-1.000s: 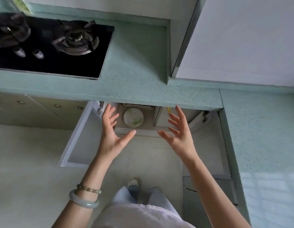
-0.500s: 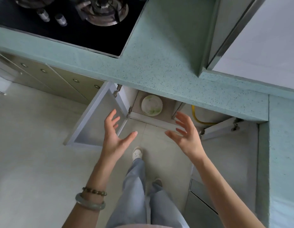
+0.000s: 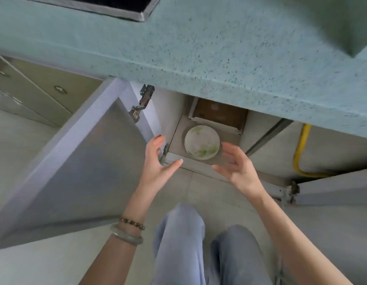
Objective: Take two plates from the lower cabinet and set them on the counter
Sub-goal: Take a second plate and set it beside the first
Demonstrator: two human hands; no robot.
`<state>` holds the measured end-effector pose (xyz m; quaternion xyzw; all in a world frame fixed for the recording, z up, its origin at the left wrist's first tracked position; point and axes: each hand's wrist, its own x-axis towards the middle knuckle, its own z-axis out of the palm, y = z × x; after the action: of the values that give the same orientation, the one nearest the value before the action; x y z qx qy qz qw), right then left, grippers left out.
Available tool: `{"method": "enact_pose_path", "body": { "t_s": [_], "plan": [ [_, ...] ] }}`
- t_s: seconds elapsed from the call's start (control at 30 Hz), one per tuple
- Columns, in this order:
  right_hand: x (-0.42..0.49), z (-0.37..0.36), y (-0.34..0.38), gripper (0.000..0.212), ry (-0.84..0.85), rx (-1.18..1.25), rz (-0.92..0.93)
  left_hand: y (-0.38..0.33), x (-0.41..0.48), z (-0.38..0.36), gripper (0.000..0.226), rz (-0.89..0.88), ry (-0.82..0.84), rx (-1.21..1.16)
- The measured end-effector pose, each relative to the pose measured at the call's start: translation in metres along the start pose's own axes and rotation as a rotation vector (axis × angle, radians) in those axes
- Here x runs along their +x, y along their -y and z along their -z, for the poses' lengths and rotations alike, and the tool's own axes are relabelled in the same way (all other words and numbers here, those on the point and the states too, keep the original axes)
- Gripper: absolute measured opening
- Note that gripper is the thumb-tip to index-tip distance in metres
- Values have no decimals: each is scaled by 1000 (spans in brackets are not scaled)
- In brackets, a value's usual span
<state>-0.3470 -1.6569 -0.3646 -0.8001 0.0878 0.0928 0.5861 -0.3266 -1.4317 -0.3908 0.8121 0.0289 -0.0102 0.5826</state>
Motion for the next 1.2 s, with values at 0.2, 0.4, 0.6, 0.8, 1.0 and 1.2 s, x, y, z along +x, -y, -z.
{"method": "enact_pose_path", "body": {
  "t_s": [0.2,0.4,0.6,0.8,1.0,1.2],
  "plan": [
    [65,-31,-116,66,-41,28,11,142,48,-60,67,40,76,-23],
    [134,-44,-200,78,-138,31,-45,229,99,-100,69,32,85,36],
    [198,-58,-258,76,-234,20,-84,294,142,-132,68,16,137,105],
    [244,-64,-315,80,-362,-44,-165,346,171,-170,70,48,182,256],
    [285,-57,-353,82,-413,-178,-285,363,212,-187,64,6,118,443],
    [311,-55,-363,75,-354,-270,-316,373,234,-198,70,0,134,545]
  ]
}}
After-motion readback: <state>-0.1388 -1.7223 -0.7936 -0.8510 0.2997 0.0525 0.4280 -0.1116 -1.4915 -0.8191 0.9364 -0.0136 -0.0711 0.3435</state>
